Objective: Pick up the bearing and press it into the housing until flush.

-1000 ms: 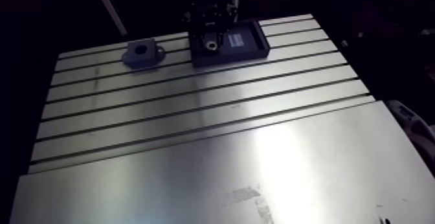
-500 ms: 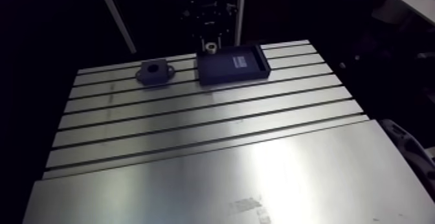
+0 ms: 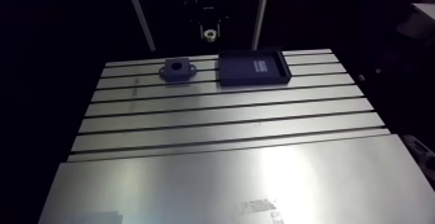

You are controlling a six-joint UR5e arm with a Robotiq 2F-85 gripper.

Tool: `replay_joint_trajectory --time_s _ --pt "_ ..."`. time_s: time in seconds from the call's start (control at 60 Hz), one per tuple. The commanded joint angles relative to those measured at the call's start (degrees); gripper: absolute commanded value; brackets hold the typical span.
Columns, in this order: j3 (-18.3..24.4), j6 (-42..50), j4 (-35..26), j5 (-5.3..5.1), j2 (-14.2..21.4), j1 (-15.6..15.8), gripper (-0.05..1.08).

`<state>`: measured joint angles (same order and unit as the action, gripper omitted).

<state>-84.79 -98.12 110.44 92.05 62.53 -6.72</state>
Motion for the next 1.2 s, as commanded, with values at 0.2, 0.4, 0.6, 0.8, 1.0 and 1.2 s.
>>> replay_joint_trajectory --time_s 0.2,0.4,0.6,0.8,1.0,1.2 --pt "1.42 0.78 -0.9 -0.43 -0.93 2.94 0.64" --pt "2.38 0.78 -0.88 -0.35 -2.41 4.05 0.64" --pt "3.92 0.86 -0.97 -0.35 -3.66 5.28 0.65" --pt "5.78 1.57 -1.83 -0.17 -5.66 7.11 0.65" --pt "7.19 1.57 -1.94 -0.16 -7.59 7.84 0.65" --pt "7.42 1.66 -2.13 -0.34 -8.87 8.04 0.65"
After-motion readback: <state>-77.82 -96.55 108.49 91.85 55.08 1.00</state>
